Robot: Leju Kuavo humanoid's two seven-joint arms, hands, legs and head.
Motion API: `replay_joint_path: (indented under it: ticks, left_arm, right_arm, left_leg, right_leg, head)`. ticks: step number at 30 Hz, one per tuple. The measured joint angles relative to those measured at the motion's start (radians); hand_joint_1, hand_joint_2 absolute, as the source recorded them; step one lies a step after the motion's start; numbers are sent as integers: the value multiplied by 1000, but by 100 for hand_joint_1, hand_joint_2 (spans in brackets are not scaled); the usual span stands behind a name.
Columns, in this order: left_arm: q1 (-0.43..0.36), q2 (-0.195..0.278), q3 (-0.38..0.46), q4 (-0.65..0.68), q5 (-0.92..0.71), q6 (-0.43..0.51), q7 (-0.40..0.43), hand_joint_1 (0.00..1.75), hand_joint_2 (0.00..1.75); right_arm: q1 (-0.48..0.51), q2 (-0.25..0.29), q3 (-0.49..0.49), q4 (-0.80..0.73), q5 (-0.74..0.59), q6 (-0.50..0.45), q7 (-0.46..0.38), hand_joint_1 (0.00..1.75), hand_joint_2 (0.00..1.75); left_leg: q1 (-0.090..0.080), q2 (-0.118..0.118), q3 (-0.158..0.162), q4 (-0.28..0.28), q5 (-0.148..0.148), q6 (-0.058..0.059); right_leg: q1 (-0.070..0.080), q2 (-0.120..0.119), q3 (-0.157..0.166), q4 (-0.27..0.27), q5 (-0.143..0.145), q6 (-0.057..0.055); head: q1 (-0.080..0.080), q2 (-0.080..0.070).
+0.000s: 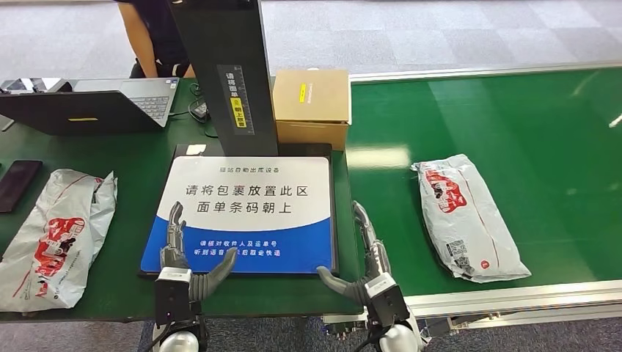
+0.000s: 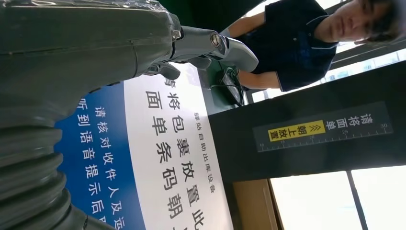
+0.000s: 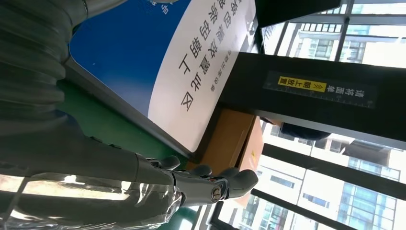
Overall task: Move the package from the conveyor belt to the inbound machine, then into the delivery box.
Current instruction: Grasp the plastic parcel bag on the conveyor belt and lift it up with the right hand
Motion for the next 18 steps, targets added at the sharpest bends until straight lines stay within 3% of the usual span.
replay_joint_path:
  ticks: [5,18]
  left_arm:
    - [0,0,-2,0,0,1,-6,0,175]
    - [20,0,1,0,0,19,-3,0,175]
  right_arm:
    - [6,-1,-13,-3,9,-31,12,0,175]
    - [2,-10,-138,-9,34,-78,139,0,175]
  left_leg:
    - [0,0,0,0,0,0]
    - [0,0,0,0,0,0]
  right_leg:
    - [0,0,0,0,0,0]
    - [0,0,0,0,0,0]
  head:
    - [0,0]
    - [0,0]
